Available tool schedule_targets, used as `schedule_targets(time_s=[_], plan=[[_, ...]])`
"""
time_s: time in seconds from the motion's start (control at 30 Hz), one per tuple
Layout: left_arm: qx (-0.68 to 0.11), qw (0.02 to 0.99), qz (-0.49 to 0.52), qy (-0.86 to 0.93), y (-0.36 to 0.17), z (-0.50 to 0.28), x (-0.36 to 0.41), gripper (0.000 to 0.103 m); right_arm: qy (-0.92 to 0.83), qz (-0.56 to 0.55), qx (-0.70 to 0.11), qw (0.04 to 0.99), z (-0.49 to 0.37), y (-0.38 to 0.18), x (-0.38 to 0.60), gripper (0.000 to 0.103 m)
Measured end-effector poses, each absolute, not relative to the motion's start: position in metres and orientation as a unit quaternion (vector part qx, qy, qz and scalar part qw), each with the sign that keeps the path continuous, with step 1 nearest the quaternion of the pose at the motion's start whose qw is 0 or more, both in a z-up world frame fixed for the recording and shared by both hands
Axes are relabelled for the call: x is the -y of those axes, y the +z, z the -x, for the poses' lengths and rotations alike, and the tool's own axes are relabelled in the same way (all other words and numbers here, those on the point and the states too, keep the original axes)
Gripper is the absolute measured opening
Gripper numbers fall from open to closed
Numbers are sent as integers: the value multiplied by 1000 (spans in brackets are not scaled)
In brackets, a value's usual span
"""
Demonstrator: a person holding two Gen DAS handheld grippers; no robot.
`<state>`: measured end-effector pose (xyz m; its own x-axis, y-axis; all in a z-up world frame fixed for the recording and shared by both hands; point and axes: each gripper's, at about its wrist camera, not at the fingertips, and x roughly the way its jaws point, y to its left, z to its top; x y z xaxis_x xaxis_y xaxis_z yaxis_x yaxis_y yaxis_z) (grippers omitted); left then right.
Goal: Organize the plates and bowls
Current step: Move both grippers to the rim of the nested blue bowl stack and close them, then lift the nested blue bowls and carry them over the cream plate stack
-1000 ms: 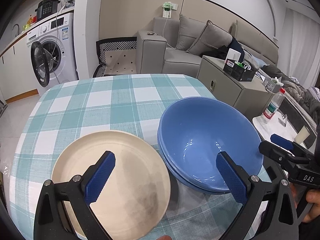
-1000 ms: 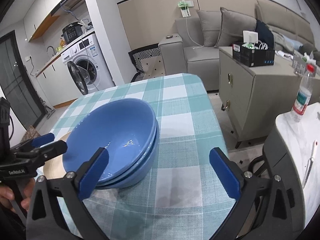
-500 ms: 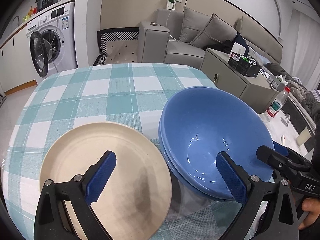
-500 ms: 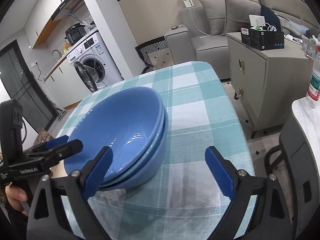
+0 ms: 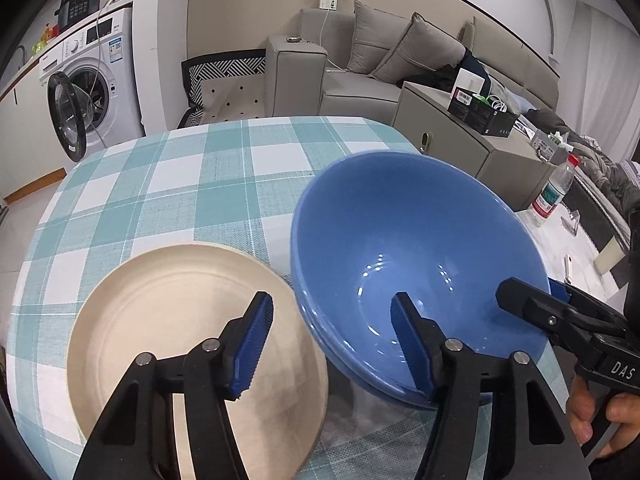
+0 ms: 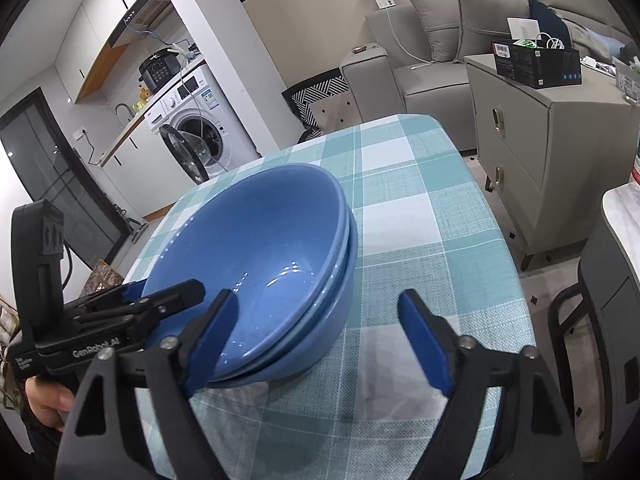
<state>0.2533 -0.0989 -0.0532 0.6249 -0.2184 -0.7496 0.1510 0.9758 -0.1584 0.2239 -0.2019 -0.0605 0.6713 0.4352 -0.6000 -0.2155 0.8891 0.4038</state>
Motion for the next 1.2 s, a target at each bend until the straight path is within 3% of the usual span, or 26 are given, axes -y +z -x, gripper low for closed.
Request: schedule_targets(time_s=[0.37, 1.2], plan=[[-424, 897, 38, -119, -54, -251, 109, 56, 190, -132, -350, 908, -218, -55, 193, 53], [-426, 898, 29, -105, -49, -245, 116, 52, 175, -112, -338, 918, -212, -50, 190, 51]])
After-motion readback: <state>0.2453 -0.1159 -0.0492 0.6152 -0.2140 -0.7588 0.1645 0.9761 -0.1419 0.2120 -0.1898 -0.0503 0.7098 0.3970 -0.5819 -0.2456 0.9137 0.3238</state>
